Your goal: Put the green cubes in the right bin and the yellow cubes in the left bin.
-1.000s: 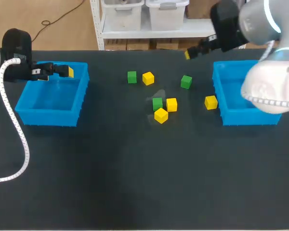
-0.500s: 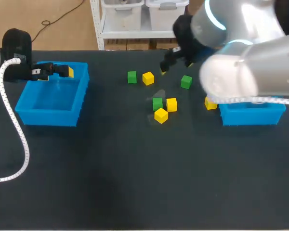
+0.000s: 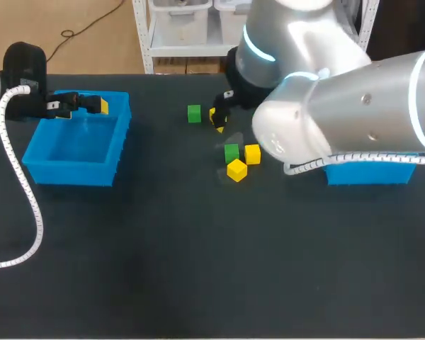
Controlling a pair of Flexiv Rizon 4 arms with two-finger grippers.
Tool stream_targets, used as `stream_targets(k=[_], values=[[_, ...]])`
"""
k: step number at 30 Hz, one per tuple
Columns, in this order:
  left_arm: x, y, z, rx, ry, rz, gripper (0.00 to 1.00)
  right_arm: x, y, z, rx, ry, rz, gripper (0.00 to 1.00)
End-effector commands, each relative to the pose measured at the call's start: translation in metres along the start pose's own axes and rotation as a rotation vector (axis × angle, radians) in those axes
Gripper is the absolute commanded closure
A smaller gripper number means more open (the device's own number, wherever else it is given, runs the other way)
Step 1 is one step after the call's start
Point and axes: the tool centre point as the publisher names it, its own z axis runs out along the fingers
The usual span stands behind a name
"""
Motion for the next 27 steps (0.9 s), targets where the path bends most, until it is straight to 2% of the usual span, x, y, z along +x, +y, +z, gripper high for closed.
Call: stream_targets(k=[1, 12, 18, 24, 27], values=[[0.002, 0.003, 0.000, 0.015, -0.008, 0.003, 0.00, 0.004, 0.011, 0.002, 0.045, 0.014, 0.002, 0.00], [0.002, 0.003, 0.000, 0.015, -0.008, 0.003, 0.00, 0.019, 0.026, 0.014, 0.095, 0.080, 0.006, 0.00], [0.002, 0.003, 0.000, 0.015, -0.008, 0.003, 0.00, 0.017, 0.032, 0.020, 0.105, 0.091, 0.005, 0.00], [0.002, 0.003, 0.000, 0.015, -0.008, 0.003, 0.00, 0.018, 0.035, 0.025, 0.176, 0.124, 0.025, 0.00], [0.002, 0.003, 0.000, 0.015, -0.008, 0.003, 0.00, 0.019, 0.035, 0.028, 0.186, 0.131, 0.031, 0.00]])
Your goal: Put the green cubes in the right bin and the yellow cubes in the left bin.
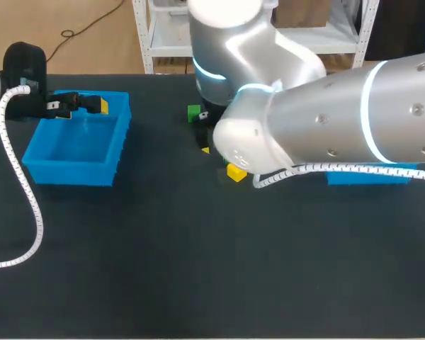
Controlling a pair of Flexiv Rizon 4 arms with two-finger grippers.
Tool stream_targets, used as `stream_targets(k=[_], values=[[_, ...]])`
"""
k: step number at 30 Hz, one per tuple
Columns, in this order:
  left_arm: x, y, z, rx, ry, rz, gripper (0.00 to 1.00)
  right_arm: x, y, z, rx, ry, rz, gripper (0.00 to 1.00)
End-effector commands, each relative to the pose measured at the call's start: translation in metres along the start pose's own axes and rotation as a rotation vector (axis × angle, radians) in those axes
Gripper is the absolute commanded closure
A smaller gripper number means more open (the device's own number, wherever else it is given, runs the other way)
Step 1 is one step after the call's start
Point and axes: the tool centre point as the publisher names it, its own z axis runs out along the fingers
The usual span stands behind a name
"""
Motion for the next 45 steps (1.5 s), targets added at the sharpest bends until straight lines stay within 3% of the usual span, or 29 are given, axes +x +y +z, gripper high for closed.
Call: stream_targets(k=[1, 15, 45], values=[[0.002, 0.003, 0.000, 0.015, -0.008, 0.003, 0.00, -0.004, 0.007, 0.004, 0.027, 0.013, 0.006, 0.00], [0.002, 0.003, 0.000, 0.015, -0.008, 0.003, 0.00, 0.002, 0.007, 0.014, 0.078, 0.049, 0.052, 0.00], [0.002, 0.003, 0.000, 0.015, -0.008, 0.003, 0.00, 0.005, 0.019, 0.023, 0.075, 0.066, 0.062, 0.00]])
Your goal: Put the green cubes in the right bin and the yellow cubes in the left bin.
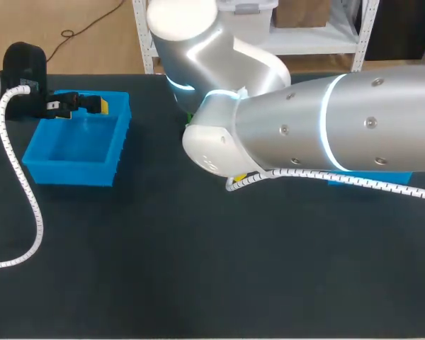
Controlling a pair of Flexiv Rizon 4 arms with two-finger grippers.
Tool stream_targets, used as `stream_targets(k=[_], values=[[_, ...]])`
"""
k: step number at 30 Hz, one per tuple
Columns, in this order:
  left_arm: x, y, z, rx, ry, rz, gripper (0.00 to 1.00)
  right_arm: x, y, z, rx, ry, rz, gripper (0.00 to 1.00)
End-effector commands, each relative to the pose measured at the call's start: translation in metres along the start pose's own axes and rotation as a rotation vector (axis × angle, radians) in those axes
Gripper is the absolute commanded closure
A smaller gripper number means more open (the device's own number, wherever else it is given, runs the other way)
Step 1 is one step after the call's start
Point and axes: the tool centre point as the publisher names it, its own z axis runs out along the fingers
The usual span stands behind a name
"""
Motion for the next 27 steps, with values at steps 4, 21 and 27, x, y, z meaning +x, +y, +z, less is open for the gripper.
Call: stream_targets(k=[4, 21, 27], values=[[0.002, 0.003, 0.000, 0.015, -0.008, 0.003, 0.00, -0.003, -0.003, 0.004, 0.001, 0.000, 0.019, 0.00], [0.002, 0.003, 0.000, 0.015, -0.008, 0.003, 0.00, -0.008, -0.003, 0.008, -0.010, 0.005, 0.054, 0.00], [0.002, 0.003, 0.000, 0.015, -0.008, 0.003, 0.00, -0.008, -0.002, 0.012, -0.007, 0.013, 0.054, 0.00]])
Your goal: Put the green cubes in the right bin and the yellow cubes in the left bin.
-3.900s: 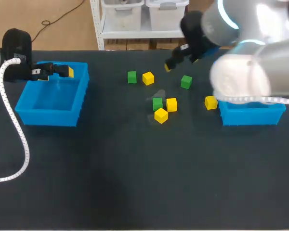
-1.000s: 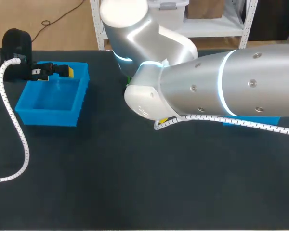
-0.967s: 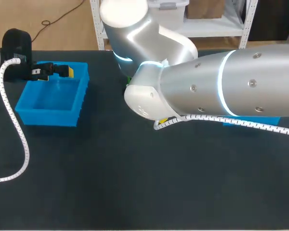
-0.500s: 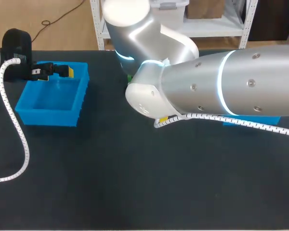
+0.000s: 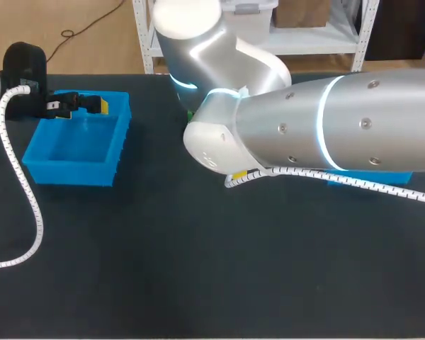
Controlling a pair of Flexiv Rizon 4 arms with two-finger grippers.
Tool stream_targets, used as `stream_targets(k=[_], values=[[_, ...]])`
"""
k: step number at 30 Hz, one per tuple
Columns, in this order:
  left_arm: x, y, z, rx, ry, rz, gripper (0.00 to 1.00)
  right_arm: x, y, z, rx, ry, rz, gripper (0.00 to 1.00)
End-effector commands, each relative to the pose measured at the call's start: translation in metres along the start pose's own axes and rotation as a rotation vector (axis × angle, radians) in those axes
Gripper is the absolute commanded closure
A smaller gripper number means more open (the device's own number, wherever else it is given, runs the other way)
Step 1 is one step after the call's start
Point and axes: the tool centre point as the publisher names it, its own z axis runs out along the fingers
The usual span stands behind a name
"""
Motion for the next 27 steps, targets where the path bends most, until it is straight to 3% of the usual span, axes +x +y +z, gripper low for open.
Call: stream_targets(k=[1, 8, 9, 10, 12, 13, 27], values=[[0.0015, 0.0033, 0.0004, 0.015, -0.008, 0.003, 0.00, -0.0009, 0.0010, 0.0023, 0.003, 0.005, 0.001, 0.00], [0.0015, 0.0033, 0.0004, 0.015, -0.008, 0.003, 0.00, -0.0010, 0.0024, 0.0038, -0.001, 0.009, 0.001, 0.02], [0.0015, 0.0033, 0.0004, 0.015, -0.008, 0.003, 0.00, -0.0011, 0.0026, 0.0039, -0.002, 0.009, 0.001, 0.19], [0.0015, 0.0033, 0.0004, 0.015, -0.008, 0.003, 0.00, -0.0011, 0.0027, 0.0039, -0.003, 0.009, 0.001, 0.62], [0.0015, 0.0033, 0.0004, 0.015, -0.008, 0.003, 0.00, -0.0013, 0.0029, 0.0038, -0.005, 0.008, 0.003, 0.92], [0.0015, 0.0033, 0.0004, 0.015, -0.008, 0.003, 0.00, -0.0013, 0.0030, 0.0037, -0.006, 0.007, 0.004, 1.00], [0.0015, 0.0033, 0.0004, 0.015, -0.008, 0.003, 0.00, -0.0012, 0.0002, -0.0012, -0.012, -0.003, 0.003, 1.00]])
